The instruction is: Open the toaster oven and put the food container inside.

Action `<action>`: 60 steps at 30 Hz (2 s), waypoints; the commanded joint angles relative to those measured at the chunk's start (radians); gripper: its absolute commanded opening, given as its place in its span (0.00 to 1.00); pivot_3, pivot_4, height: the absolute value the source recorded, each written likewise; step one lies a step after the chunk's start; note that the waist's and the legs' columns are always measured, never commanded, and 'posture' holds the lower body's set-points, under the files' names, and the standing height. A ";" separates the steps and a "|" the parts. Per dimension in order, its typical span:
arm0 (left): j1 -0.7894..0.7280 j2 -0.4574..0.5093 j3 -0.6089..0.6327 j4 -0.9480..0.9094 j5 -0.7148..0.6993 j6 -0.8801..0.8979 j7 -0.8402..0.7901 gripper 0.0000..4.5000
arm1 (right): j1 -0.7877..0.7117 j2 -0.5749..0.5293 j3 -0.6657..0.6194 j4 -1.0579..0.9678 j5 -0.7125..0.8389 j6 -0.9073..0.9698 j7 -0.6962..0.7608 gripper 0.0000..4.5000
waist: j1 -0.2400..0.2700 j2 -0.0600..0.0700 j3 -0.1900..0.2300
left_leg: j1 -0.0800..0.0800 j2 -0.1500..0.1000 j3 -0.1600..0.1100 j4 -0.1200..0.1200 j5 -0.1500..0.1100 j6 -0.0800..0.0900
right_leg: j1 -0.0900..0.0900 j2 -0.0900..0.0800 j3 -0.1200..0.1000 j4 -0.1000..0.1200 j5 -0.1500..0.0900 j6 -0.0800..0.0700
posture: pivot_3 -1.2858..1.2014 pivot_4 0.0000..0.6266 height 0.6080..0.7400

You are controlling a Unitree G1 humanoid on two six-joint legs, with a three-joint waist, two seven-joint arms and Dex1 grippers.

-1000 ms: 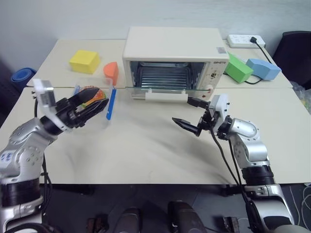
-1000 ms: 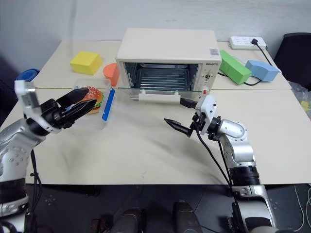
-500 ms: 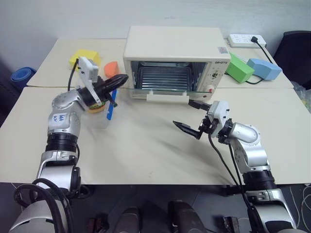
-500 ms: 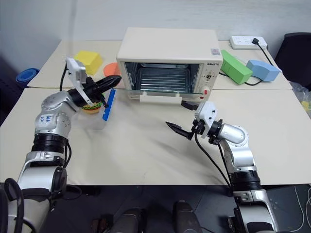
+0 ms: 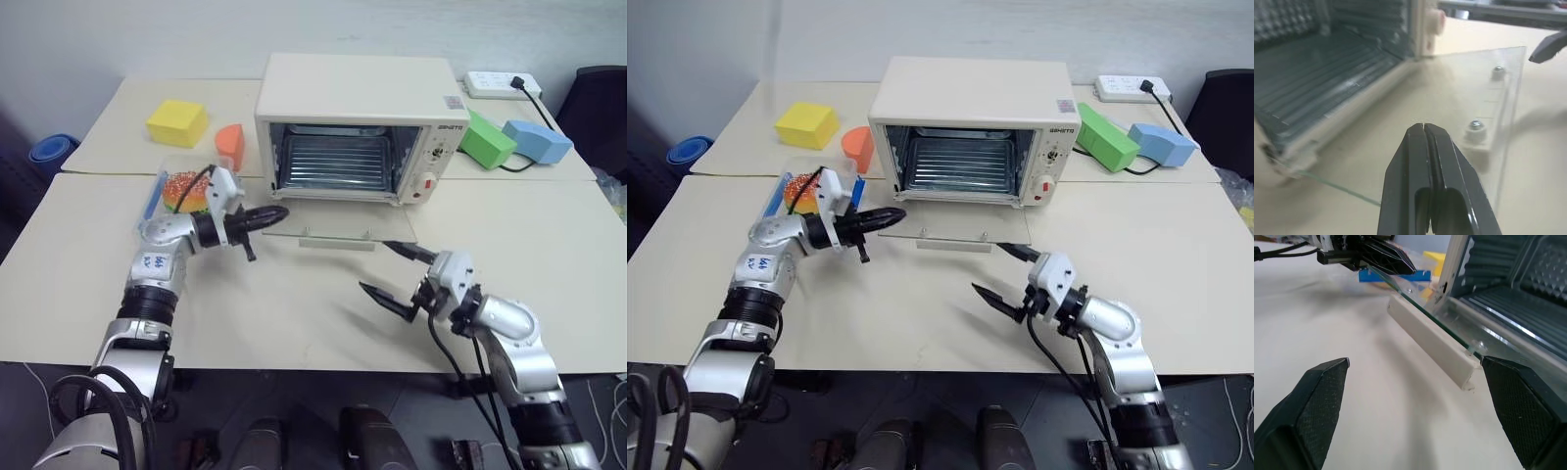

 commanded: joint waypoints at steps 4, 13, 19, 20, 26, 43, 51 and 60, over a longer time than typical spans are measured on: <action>0.032 -0.012 -0.028 -0.079 0.062 -0.026 0.046 0.01 | 0.139 -0.059 -0.167 -0.115 0.064 -0.067 -0.025 1.00 | 0.017 0.000 0.000 | 0.001 0.000 0.000 0.001 -0.001 0.001 | 0.002 0.000 0.000 -0.005 0.000 0.001 | 0.52 0.24 1.00; 0.135 -0.009 -0.060 -0.187 0.127 -0.008 0.127 0.01 | 0.298 -0.124 -0.321 -0.197 0.164 -0.006 -0.031 1.00 | 0.020 0.000 0.000 | 0.002 0.000 0.000 0.001 -0.002 0.003 | 0.004 0.000 0.000 -0.006 0.000 0.001 | 0.52 0.24 1.00; 0.212 -0.045 -0.047 -0.319 0.095 0.028 0.178 0.01 | 0.261 -0.151 -0.326 -0.195 0.231 0.030 0.014 1.00 | 0.022 0.000 0.000 | 0.004 0.000 -0.001 0.001 -0.002 0.004 | 0.005 0.000 0.000 -0.006 0.000 0.001 | 0.52 0.24 1.00; 0.224 -0.049 -0.042 -0.347 0.078 0.033 0.173 0.01 | 0.253 -0.153 -0.326 -0.191 0.230 0.027 0.016 1.00 | 0.022 0.000 0.000 | 0.003 0.000 -0.001 0.001 -0.002 0.004 | 0.005 0.000 0.000 -0.006 0.000 0.001 | 0.52 0.24 1.00; 0.359 -0.003 0.128 -0.650 -0.167 0.237 0.177 0.34 | 0.176 -0.150 -0.291 -0.162 0.261 0.041 0.055 1.00 | 0.018 0.000 0.000 | 0.002 0.001 -0.002 0.002 -0.002 0.003 | 0.004 0.000 0.000 -0.006 0.001 0.001 | 0.52 0.24 1.00; 1.014 0.069 0.817 -0.974 -0.497 0.610 0.545 0.99 | -0.003 -0.119 -0.166 -0.037 0.242 -0.059 0.225 1.00 | 0.034 0.000 0.000 | 0.004 0.003 -0.003 -0.001 -0.005 0.007 | 0.006 -0.001 -0.001 -0.011 0.000 -0.001 | 0.52 0.24 1.00; 0.788 0.068 0.772 -1.052 -0.981 1.060 1.171 0.99 | -0.056 -0.132 -0.151 -0.017 0.246 -0.033 0.232 1.00 | 0.040 0.000 0.000 | 0.004 0.003 -0.004 0.000 -0.005 0.006 | 0.007 -0.001 -0.001 -0.009 0.000 0.000 | 0.52 0.24 1.00; 0.422 0.024 0.536 -0.873 -1.444 0.896 2.087 0.99 | -0.051 -0.127 -0.140 -0.056 0.240 -0.006 0.202 1.00 | 0.040 -0.001 -0.001 | 0.004 0.002 -0.003 0.002 -0.002 -0.001 | 0.005 0.001 -0.001 -0.007 0.000 0.001 | 0.52 0.24 1.00</action>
